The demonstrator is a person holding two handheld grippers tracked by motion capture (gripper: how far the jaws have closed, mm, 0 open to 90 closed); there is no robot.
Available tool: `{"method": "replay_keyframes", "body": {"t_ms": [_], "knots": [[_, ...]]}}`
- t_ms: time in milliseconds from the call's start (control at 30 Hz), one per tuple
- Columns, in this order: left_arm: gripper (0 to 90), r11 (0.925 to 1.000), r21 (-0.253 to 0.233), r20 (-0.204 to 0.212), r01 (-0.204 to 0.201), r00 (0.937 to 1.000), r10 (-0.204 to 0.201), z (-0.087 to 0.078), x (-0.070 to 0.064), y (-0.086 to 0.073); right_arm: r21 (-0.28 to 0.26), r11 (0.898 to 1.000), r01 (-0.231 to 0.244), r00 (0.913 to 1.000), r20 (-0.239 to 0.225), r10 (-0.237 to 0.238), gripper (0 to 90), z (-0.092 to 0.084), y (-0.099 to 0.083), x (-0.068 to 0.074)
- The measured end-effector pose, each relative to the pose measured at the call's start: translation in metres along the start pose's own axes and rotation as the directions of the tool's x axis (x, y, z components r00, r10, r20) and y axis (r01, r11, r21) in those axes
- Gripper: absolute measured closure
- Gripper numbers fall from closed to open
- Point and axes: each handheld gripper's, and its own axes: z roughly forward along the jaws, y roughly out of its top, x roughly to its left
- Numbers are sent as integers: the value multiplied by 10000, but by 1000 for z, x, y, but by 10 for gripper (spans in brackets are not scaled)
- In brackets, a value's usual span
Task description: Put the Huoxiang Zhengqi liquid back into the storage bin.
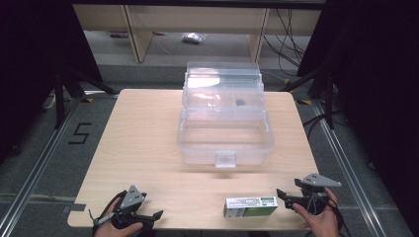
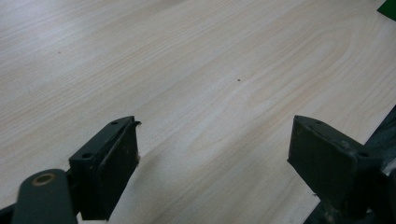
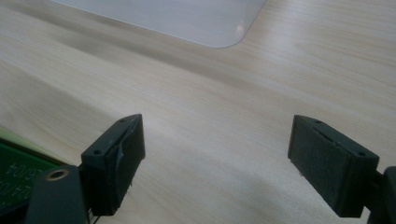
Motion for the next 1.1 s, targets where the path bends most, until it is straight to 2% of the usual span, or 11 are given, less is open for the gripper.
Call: {"method": "replay_keyframes", "body": {"t_ms": [33, 167, 233, 700, 733, 767, 900, 933, 1000, 1033, 1100], "knots": [[154, 10000, 25, -35, 4, 10000, -4, 0, 0, 0, 97, 9998, 153, 9999, 19, -154, 202, 0, 0, -1], [154, 10000, 24, -14, 40, 10000, -40, 0, -1, 0, 168, 9998, 123, 9999, -24, -123, 216, 0, 0, -1], [155, 10000, 25, -33, 5, 10000, -5, 0, 0, 0, 69, 9980, 634, 9979, 133, -634, 217, 0, 1, -4], [154, 9999, -56, -54, 85, 9999, -85, 1, -1, 0, -53, 9978, 665, 9978, 68, -664, 226, -6, 5, -5], [154, 9994, -219, 26, 278, 9996, -278, 2, -3, 0, -104, 9979, 635, 9980, 12, -635, 226, -6, 5, -5], [154, 9997, -158, -47, 176, 9998, -177, 2, -1, 0, -94, 9976, 686, 9975, -136, -688, 227, -8, 7, -5], [155, 9999, -89, -48, 103, 9999, -104, 2, -1, 0, -214, 9972, 715, 9974, -35, -716, 227, -11, 9, -4], [154, 9999, -44, -45, 112, 9999, -112, 1, 0, 0, -206, 9964, 818, 9964, -194, -822, 232, -12, 10, -4], [155, 9999, -69, 13, 106, 9999, -106, 1, -1, 0, -296, 9964, 789, 9968, -135, -793, 232, -13, 11, -3], [155, 9994, -234, 18, 263, 9997, -263, 2, -2, 0, -269, 9963, 817, 9965, -160, -821, 233, -14, 12, -2], [154, 9999, -37, -62, 113, 9999, -113, 1, -1, 0, -301, 9954, 905, 9956, -209, -912, 234, -16, 14, -1]]}}
